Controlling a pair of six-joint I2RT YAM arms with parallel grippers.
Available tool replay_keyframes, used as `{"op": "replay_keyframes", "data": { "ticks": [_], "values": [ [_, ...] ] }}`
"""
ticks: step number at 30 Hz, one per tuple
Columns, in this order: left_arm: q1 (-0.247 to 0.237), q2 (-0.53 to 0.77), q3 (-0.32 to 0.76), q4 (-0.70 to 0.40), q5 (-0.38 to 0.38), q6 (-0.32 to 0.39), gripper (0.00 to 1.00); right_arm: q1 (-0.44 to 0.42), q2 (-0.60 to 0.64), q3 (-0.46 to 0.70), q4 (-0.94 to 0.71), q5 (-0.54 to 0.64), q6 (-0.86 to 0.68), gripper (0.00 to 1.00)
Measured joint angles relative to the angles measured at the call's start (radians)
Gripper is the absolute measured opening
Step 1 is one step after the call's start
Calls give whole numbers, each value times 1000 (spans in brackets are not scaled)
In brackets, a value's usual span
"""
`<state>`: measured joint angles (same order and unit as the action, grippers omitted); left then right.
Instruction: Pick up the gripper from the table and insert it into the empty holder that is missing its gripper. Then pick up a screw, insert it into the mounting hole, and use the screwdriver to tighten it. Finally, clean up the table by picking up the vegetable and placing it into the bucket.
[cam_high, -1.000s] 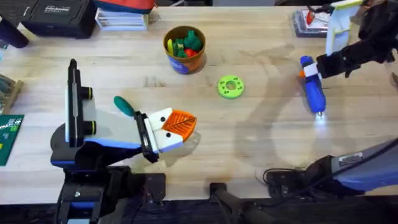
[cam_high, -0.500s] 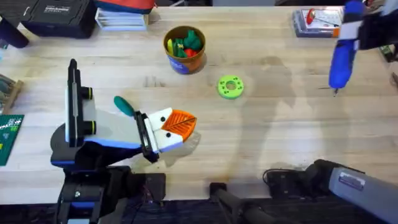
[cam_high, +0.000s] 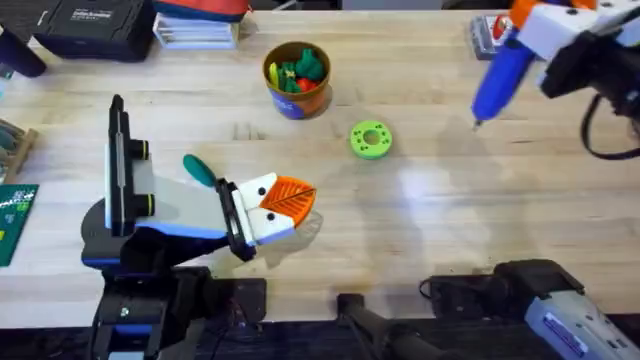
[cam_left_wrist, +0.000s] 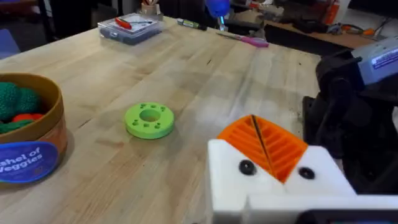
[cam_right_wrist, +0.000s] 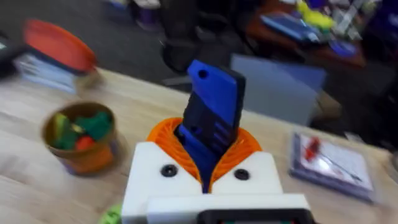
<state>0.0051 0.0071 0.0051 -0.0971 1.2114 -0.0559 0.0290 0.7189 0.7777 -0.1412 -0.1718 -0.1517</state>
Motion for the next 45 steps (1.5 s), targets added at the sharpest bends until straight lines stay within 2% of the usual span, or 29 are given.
{"op": "replay_keyframes", "data": {
  "ticks": [10, 20, 21, 29, 35, 40, 45],
  "values": [
    [0, 0, 0, 0, 0, 0, 5, 367, 32, -80, 343, 20, 97, 26],
    [0, 0, 0, 0, 0, 0, 5, 711, 224, -88, 732, 37, 123, 26],
    [0, 0, 0, 0, 0, 0, 5, 787, 288, -88, 828, 37, 129, 26],
    [0, 0, 0, 0, 0, 0, 5, 910, 374, -89, 906, 36, 133, 26],
    [0, 0, 0, 0, 0, 0, 5, 941, 374, -121, 940, 37, 119, 26],
    [0, 0, 0, 0, 0, 0, 5, 964, 374, -191, 1058, 36, 102, 26],
    [0, 0, 0, 0, 0, 0, 5, 973, 374, -216, 1095, 29, 99, 26]
  ]
}}
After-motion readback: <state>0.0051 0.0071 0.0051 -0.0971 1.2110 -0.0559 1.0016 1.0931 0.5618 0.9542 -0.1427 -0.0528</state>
